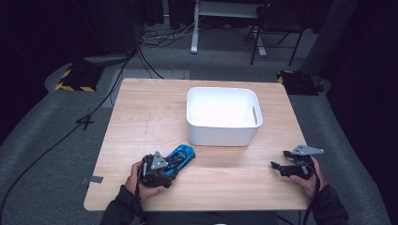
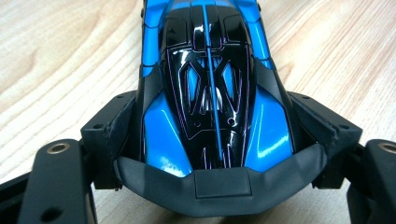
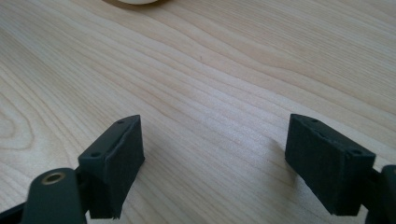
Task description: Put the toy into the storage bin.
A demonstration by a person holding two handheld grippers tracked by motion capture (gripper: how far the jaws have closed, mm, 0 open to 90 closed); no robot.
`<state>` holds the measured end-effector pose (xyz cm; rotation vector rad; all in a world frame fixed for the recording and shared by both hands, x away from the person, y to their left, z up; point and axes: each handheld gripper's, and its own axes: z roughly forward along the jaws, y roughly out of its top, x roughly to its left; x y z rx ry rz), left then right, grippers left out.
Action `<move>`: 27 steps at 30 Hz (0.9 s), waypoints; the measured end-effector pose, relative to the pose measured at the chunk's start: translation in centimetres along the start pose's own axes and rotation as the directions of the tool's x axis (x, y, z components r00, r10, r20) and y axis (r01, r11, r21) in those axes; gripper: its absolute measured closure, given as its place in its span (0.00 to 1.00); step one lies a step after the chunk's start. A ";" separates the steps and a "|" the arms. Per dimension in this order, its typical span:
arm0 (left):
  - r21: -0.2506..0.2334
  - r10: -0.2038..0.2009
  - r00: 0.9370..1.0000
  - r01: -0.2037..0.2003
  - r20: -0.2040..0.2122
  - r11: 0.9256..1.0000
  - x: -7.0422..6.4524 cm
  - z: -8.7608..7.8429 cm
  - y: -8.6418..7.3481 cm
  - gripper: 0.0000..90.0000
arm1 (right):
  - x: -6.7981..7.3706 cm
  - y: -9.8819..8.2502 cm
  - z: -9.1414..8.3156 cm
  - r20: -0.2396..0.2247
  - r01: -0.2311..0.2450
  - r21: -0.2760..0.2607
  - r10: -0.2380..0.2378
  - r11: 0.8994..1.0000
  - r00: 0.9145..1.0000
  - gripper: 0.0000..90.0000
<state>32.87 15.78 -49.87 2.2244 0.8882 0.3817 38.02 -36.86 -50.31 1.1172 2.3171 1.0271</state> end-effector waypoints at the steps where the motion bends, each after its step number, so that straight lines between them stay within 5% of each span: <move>1: 0.000 0.000 1.000 0.000 0.000 1.000 0.0 0.0 0.0 0.27 | 0.0 0.0 0.0 -0.001 -0.001 0.001 0.001 1.000 1.000 0.22; 15: -0.100 0.011 0.999 -0.015 -0.044 0.995 -0.3 -1.5 0.8 0.27 | 0.0 0.0 0.0 -0.007 0.001 0.000 -0.001 1.000 1.000 0.22; 27: -0.234 -0.003 0.998 -0.012 -0.063 0.972 -0.2 -3.3 2.3 0.27 | 0.1 0.0 0.0 -0.008 -0.002 -0.002 0.002 1.000 1.000 0.22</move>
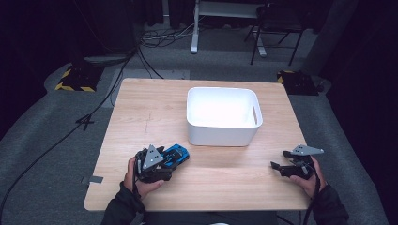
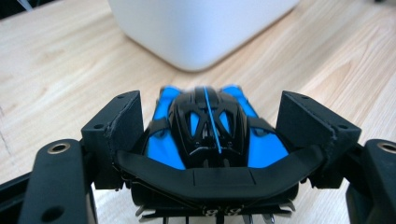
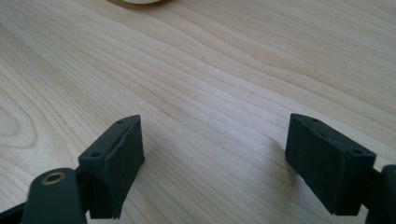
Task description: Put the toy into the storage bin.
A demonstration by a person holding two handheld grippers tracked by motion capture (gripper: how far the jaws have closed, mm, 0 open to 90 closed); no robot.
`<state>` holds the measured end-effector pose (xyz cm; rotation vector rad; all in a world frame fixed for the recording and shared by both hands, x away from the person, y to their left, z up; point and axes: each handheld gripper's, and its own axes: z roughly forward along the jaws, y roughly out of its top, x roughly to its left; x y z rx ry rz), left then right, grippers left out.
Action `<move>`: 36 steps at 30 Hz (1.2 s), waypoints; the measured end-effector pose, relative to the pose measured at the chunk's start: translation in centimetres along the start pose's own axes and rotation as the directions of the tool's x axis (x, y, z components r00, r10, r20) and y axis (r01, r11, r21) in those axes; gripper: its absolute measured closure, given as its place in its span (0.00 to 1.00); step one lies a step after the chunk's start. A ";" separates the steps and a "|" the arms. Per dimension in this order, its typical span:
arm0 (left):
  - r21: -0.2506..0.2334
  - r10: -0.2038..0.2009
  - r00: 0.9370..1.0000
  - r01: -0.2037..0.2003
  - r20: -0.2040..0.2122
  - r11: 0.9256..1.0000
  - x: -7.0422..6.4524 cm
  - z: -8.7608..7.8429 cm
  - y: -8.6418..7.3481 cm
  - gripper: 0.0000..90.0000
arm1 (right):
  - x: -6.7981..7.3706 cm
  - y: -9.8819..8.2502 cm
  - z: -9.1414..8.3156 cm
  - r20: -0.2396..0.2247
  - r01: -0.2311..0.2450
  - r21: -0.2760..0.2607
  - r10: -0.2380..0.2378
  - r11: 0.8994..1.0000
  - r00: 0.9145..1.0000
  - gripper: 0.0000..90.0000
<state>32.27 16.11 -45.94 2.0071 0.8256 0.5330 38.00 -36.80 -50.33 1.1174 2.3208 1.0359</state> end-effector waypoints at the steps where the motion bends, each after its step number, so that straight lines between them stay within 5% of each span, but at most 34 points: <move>1: -0.004 -0.001 1.000 0.001 -0.001 1.000 0.0 -0.1 0.2 0.27 | 0.0 0.0 0.0 0.000 0.000 0.000 0.000 1.000 1.000 0.22; 25: -0.116 0.025 0.999 -0.022 0.024 0.993 0.2 -0.4 3.9 0.27 | 0.0 0.0 -0.1 -0.006 0.006 0.001 -0.006 1.000 1.000 0.22; 36: -0.144 0.002 0.999 0.003 0.037 0.990 0.6 -0.4 5.1 0.27 | 0.0 0.0 -0.1 -0.005 0.005 0.001 -0.005 1.000 1.000 0.22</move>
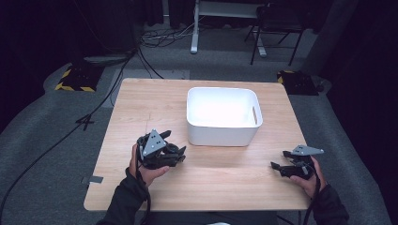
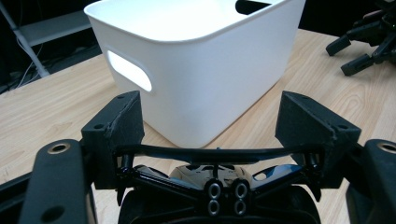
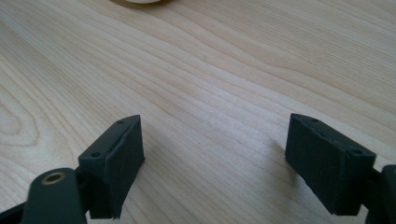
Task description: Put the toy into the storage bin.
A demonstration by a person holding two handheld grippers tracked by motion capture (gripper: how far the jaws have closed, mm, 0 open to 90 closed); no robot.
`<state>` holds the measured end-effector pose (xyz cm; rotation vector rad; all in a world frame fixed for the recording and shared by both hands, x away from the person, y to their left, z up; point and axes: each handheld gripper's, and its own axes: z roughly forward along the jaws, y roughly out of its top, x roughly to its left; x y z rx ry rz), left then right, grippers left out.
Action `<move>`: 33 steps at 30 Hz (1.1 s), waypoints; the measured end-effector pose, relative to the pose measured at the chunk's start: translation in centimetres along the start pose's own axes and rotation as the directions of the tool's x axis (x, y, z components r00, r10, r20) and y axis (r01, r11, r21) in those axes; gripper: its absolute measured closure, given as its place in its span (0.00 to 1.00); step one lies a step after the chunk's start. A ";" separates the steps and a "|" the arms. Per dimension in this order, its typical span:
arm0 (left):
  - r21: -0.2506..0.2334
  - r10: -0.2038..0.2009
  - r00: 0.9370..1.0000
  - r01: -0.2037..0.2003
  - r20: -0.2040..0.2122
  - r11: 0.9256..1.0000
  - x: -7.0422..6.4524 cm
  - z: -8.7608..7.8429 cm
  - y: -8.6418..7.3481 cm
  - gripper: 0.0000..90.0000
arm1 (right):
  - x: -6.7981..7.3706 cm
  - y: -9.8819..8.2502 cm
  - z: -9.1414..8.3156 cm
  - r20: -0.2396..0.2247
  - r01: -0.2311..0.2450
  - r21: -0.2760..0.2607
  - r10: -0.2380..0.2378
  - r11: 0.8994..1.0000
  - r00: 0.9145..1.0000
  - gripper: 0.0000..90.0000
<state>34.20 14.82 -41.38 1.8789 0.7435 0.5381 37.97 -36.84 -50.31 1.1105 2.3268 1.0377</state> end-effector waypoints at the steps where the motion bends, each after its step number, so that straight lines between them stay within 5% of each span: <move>1: -0.005 -0.003 1.000 0.003 -0.001 1.000 0.1 -0.1 0.1 0.27 | 0.0 0.0 0.0 0.000 0.000 0.000 0.000 1.000 1.000 0.22; 17: -0.087 -0.048 0.999 0.046 -0.017 0.995 1.8 -2.4 3.4 0.27 | 0.0 0.0 0.0 -0.001 -0.001 -0.001 0.001 1.000 1.000 0.22; 33: -0.103 -0.008 0.999 0.003 -0.047 0.995 3.4 -3.6 7.5 0.27 | 0.0 0.0 0.0 -0.001 -0.001 -0.002 0.001 1.000 1.000 0.22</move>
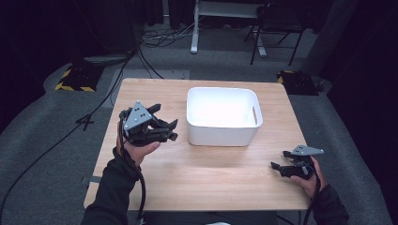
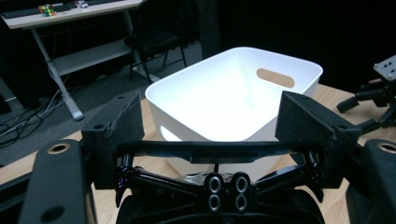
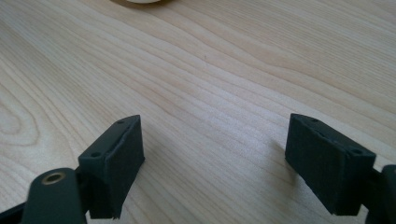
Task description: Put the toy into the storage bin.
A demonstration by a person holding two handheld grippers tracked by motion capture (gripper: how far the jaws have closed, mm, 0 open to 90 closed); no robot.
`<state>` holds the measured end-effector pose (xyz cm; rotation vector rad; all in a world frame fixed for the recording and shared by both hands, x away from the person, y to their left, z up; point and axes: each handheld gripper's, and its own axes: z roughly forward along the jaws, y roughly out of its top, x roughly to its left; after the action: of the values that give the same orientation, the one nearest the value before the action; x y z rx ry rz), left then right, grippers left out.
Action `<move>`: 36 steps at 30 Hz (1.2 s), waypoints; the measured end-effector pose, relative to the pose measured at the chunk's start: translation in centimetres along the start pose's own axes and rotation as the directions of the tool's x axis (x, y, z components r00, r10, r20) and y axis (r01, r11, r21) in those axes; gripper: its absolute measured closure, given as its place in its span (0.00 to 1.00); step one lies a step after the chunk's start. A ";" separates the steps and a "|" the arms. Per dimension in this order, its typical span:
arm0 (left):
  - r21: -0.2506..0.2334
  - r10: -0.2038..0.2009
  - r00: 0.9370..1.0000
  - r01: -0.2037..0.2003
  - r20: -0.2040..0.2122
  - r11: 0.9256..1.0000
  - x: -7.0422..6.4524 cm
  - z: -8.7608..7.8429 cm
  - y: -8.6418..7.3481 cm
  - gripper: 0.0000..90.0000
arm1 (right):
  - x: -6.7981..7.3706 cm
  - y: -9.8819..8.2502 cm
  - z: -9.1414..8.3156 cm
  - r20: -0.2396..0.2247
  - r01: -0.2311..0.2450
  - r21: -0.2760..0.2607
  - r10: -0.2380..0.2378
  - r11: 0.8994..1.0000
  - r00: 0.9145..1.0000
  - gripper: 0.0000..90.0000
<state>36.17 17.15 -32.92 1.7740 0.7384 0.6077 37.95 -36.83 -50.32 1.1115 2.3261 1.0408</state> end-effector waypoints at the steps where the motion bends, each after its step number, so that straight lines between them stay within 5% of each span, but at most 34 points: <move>1: -0.009 -0.006 1.000 0.006 0.003 1.000 0.1 0.1 0.5 0.27 | 0.0 0.0 0.0 0.000 0.000 0.001 0.000 1.000 1.000 0.22; 24: -0.028 0.013 1.000 -0.013 0.012 1.000 1.5 1.8 4.2 0.27 | 0.0 0.0 0.0 -0.001 0.001 0.000 -0.001 1.000 1.000 0.22; 36: -0.031 0.063 0.998 -0.062 0.027 0.998 1.2 3.3 6.6 0.27 | -0.1 0.0 0.0 -0.002 0.007 0.002 -0.007 1.000 1.000 0.22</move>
<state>40.54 14.38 -27.58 1.7798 0.6539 0.6313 37.94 -36.90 -50.31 1.1025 2.3317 1.0375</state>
